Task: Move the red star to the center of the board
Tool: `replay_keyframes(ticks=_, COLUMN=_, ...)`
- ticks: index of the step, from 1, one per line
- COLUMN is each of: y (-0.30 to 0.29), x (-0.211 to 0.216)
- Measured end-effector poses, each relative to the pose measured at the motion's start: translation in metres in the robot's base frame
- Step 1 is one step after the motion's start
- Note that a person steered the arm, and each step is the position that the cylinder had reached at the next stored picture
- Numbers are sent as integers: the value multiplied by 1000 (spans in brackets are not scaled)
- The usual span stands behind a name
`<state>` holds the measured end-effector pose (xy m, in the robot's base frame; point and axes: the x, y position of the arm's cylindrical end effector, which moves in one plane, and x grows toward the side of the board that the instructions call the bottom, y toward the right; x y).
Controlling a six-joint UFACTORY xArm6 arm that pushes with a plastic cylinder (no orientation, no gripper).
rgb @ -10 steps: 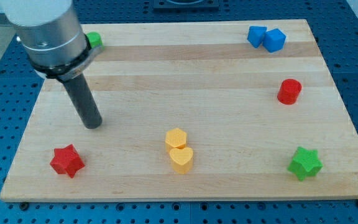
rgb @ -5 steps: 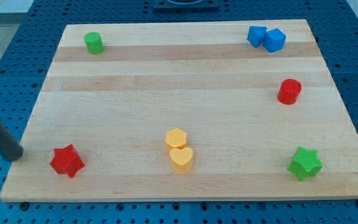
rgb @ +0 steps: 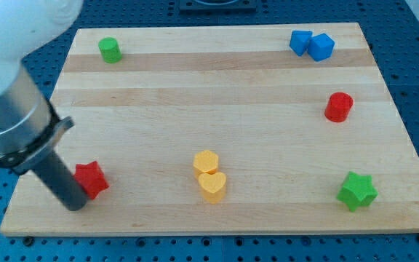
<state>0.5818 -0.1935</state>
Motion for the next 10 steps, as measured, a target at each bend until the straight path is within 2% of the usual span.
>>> replay_keyframes(ticks=2, y=63, x=-32)
replay_keyframes(ticks=3, y=76, x=-33)
replay_keyframes(ticks=4, y=65, x=-17)
replay_keyframes(ticks=6, y=46, x=-11)
replay_keyframes(ticks=7, y=43, x=-28)
replay_keyframes(ticks=9, y=51, x=-102)
replay_keyframes(ticks=10, y=47, x=-97)
